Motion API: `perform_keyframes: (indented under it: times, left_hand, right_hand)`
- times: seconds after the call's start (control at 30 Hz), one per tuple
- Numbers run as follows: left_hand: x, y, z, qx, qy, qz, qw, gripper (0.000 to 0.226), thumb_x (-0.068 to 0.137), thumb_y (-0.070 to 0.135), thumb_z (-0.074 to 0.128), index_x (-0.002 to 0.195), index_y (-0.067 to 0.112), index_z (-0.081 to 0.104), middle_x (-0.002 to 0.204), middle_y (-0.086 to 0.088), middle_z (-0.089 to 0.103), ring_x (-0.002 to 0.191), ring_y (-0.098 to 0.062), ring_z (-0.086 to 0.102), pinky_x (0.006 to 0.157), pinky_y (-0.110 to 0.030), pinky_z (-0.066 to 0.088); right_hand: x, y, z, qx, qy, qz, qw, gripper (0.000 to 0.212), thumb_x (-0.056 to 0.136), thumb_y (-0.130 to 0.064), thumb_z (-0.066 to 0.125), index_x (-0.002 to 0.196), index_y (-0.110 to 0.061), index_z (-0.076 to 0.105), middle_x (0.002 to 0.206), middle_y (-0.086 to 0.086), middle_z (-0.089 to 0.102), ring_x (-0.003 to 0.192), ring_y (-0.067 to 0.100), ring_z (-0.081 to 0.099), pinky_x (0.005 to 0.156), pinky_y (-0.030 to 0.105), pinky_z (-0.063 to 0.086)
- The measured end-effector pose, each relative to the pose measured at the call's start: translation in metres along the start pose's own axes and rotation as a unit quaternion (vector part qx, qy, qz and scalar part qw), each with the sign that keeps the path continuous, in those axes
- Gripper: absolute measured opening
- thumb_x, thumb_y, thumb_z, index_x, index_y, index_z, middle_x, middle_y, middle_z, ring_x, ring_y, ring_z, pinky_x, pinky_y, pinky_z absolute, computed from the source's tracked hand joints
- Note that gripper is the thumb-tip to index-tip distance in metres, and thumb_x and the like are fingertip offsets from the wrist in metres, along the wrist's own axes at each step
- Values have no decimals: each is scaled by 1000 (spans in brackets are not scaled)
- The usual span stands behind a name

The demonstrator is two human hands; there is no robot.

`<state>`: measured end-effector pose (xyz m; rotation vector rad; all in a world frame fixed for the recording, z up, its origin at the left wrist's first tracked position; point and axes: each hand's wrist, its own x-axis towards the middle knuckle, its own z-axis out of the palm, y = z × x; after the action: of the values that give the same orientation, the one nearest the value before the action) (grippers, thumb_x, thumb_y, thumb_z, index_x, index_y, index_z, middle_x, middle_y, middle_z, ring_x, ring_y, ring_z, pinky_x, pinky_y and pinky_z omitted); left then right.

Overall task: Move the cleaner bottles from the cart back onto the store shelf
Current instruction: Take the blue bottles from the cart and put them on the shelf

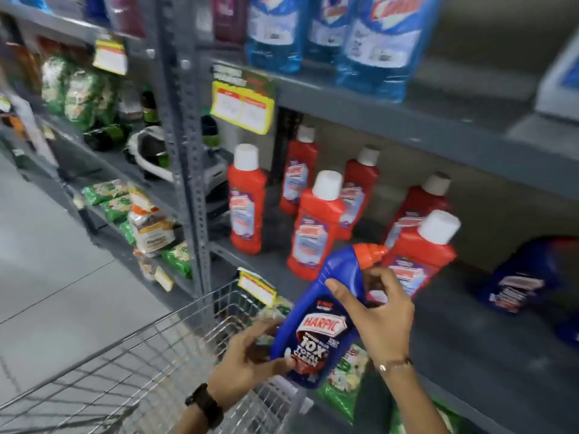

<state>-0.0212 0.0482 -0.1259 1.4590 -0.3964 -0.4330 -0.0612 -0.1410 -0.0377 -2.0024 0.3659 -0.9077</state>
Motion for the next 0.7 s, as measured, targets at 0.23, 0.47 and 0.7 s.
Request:
perform_keyframes:
  times: [0.23, 0.47, 0.7]
  left_hand:
    - [28, -3, 189, 327, -192, 193, 905, 62, 59, 74, 57, 106, 34, 53, 124, 26, 42, 90, -4, 63, 77, -22, 48]
    - [42, -41, 380, 426, -216, 184, 859, 77, 49, 76, 47, 109, 29, 45, 100, 8, 73, 102, -18, 63, 103, -28, 24]
    - [48, -48, 466, 427, -203, 166, 865, 54, 68, 53, 64, 111, 23, 49, 112, 0, 65, 112, -22, 54, 114, -35, 15]
  right_hand:
    - [-24, 73, -190, -108, 142, 74, 981, 56, 40, -82, 61, 76, -40, 56, 78, -9, 65, 80, 11, 60, 68, 22, 47]
    - [-34, 125, -326, -148, 188, 42, 970, 40, 53, -74, 63, 80, -45, 56, 86, -13, 57, 76, 11, 57, 70, 23, 46]
    - [-26, 165, -384, -140, 173, 38, 974, 35, 59, -50, 73, 85, -35, 57, 84, -2, 57, 78, 14, 55, 71, 29, 47]
